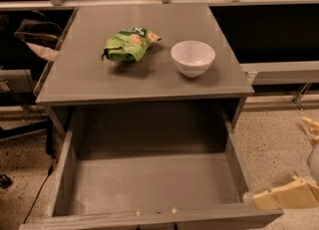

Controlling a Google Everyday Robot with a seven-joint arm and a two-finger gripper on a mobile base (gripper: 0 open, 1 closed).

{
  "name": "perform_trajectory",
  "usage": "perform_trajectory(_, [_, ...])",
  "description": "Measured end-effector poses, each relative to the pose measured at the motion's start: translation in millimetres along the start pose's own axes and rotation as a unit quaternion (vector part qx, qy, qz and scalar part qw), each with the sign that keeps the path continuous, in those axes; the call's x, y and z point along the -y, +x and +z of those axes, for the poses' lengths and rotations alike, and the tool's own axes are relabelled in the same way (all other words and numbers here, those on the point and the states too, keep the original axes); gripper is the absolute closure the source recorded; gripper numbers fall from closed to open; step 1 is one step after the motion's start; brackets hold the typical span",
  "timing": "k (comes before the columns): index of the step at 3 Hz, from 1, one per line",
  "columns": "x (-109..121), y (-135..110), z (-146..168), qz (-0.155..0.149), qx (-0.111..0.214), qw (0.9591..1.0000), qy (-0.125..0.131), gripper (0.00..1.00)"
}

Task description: Close top drawer

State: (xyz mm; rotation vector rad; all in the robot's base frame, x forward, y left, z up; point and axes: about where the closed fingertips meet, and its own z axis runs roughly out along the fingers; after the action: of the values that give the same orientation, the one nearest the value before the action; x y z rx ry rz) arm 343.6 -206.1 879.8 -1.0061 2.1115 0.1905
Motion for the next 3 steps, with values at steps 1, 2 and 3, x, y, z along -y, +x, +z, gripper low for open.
perform_trajectory(1, [-17.5,15.0,-2.1,0.033,-0.006,0.9994,-0.008,0.00])
perform_trajectory(2, [-18.0,16.0,-1.6,0.034,-0.007,0.9994,-0.009,0.19])
perform_trajectory(3, [-18.1,16.0,-1.6,0.034,-0.007,0.9994,-0.009,0.42])
